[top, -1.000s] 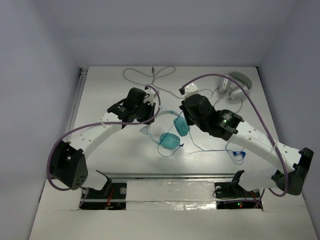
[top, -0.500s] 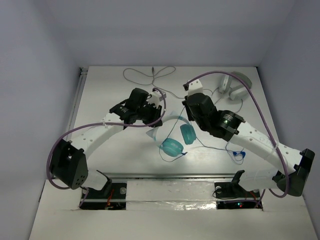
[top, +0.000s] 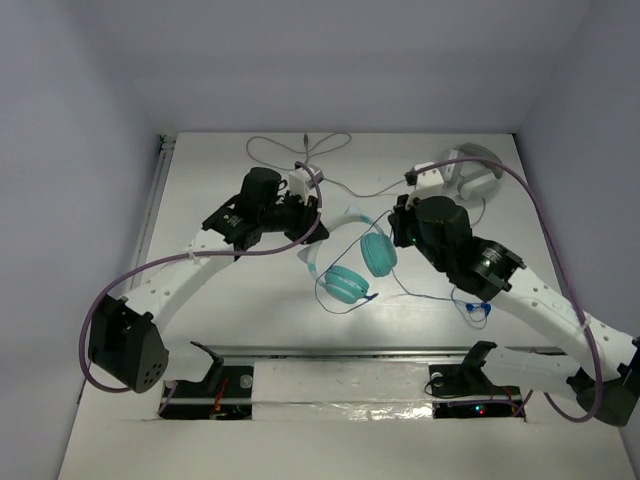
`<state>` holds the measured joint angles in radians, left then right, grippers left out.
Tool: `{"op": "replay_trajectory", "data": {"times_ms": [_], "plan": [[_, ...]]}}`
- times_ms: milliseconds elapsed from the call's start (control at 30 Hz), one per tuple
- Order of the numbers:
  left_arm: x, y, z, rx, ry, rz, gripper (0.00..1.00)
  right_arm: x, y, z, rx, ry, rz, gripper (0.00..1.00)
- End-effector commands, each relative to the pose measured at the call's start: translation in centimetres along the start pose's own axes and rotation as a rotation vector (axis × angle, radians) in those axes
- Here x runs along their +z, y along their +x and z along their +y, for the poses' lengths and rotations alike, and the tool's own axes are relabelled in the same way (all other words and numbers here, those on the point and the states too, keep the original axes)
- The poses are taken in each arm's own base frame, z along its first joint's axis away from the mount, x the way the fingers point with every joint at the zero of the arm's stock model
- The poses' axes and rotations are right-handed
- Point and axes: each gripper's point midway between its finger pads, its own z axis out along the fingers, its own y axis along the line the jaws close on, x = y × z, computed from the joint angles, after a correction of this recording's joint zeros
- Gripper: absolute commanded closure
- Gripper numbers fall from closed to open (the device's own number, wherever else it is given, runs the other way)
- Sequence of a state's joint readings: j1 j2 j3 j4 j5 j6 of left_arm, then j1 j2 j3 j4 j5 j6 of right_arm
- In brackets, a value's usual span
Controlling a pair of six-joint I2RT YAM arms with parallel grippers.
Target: Wrap the headphones
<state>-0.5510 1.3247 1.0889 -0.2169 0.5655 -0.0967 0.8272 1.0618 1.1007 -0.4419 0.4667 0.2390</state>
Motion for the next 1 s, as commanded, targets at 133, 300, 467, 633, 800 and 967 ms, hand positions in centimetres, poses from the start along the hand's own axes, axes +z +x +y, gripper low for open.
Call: {"op": "replay_trajectory", "data": {"times_ms": [133,300,467,633,800,967], "plan": [[-2.7,-6.7,-4.3,0.06,0.161,-0.182,1.0,-0.3,-3.5,1.3,0.18,-0.17,-0.151,0.99],[-3.8,-8.7,-5.0,0.044,0.187,-0.243,1.0,0.1,-2.5,1.8,0.227,-0.219,-0.167,0.93],[-4.9,-10.8,-5.2,0.04,0.167,-0.308,1.0,0.3,-2.0,2.2,0.279,-0.275,-0.203,0.67],[-6.1,-12.7,-5.1,0.028,0.125,-0.349,1.0,1.6,-0.1,3.2,0.28,-0.334,-0.211,0.43],[-6.9,-13.2,-4.5,0.002,0.05,-0.344,1.0,2.6,2.8,2.8,0.308,-0.33,-0.197,0.4],[-7.6,-14.1,-4.1,-0.011,0.001,-0.363,1.0,3.6,5.0,2.9,0.33,-0.328,-0.155,0.42]]}}
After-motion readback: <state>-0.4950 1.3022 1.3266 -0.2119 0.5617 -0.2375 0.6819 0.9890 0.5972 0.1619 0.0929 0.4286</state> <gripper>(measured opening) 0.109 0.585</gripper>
